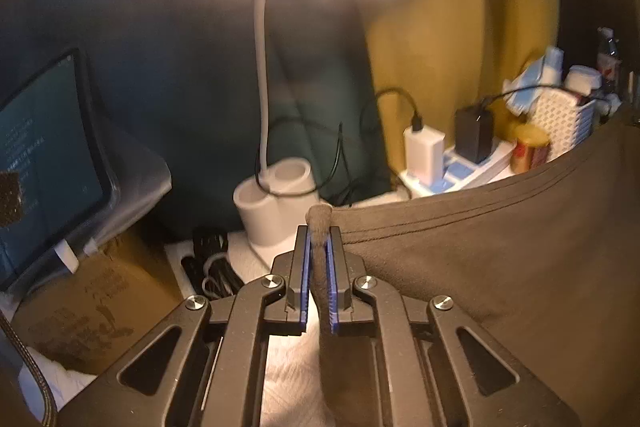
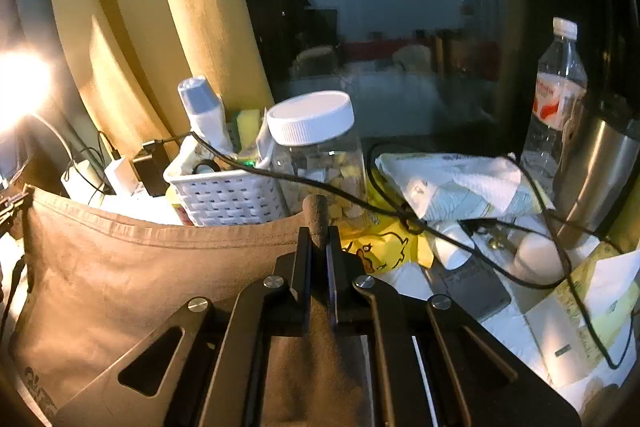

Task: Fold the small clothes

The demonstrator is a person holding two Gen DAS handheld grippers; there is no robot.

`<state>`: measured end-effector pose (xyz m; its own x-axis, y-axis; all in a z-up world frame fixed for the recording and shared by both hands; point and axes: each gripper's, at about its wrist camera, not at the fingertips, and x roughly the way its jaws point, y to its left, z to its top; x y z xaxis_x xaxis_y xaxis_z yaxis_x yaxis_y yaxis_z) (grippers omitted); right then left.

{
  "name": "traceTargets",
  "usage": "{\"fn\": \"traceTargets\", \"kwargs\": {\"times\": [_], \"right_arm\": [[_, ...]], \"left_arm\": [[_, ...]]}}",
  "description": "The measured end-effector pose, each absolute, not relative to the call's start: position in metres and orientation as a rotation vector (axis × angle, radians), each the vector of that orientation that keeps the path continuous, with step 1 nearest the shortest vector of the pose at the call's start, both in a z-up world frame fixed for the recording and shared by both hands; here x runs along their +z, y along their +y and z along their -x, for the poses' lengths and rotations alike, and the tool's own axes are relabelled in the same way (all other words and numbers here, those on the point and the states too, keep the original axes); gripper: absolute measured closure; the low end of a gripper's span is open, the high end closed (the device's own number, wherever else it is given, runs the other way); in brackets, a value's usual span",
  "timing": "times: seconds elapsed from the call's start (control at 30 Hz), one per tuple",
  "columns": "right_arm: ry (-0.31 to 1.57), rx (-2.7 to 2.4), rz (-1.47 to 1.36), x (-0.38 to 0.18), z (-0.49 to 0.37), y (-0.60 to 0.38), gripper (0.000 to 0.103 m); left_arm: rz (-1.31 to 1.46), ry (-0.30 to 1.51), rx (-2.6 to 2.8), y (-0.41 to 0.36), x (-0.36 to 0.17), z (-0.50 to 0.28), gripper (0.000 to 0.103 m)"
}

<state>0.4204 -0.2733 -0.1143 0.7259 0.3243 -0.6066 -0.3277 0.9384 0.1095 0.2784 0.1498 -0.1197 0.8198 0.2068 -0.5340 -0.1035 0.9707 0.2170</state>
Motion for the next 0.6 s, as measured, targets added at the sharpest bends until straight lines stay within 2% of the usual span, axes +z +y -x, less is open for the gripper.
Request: {"fn": "traceTargets", "kwargs": {"times": [0.07, 0.1, 0.13, 0.17, 0.2, 0.23, 0.27, 0.6], "right_arm": [[0.677, 0.351, 0.013, -0.118, -0.421, -0.272, 0.096], [0.674, 0.351, 0.021, -0.12, -0.421, -0.272, 0.096], [0.678, 0.35, 0.025, -0.121, -0.421, -0.271, 0.096], [0.684, 0.358, 0.029, -0.123, -0.421, -0.27, 0.091], [0.686, 0.361, 0.031, -0.125, -0.42, -0.271, 0.086], [0.682, 0.36, 0.03, -0.125, -0.418, -0.271, 0.07], [0.676, 0.361, 0.028, -0.125, -0.415, -0.271, 0.058], [0.706, 0.354, 0.0, -0.128, -0.381, -0.286, 0.057]], "left_arm": [[-0.187, 0.616, 0.192, 0.15, -0.126, -0.282, 0.089], [-0.184, 0.619, 0.202, 0.151, -0.127, -0.282, 0.071], [-0.169, 0.622, 0.206, 0.154, -0.126, -0.28, 0.059], [-0.149, 0.619, 0.205, 0.157, -0.126, -0.278, 0.036], [-0.124, 0.612, 0.205, 0.159, -0.125, -0.275, 0.027], [-0.109, 0.612, 0.206, 0.161, -0.124, -0.273, 0.027], [-0.103, 0.617, 0.21, 0.162, -0.125, -0.271, 0.027], [-0.039, 0.675, 0.206, 0.163, -0.139, -0.234, 0.027]]}}
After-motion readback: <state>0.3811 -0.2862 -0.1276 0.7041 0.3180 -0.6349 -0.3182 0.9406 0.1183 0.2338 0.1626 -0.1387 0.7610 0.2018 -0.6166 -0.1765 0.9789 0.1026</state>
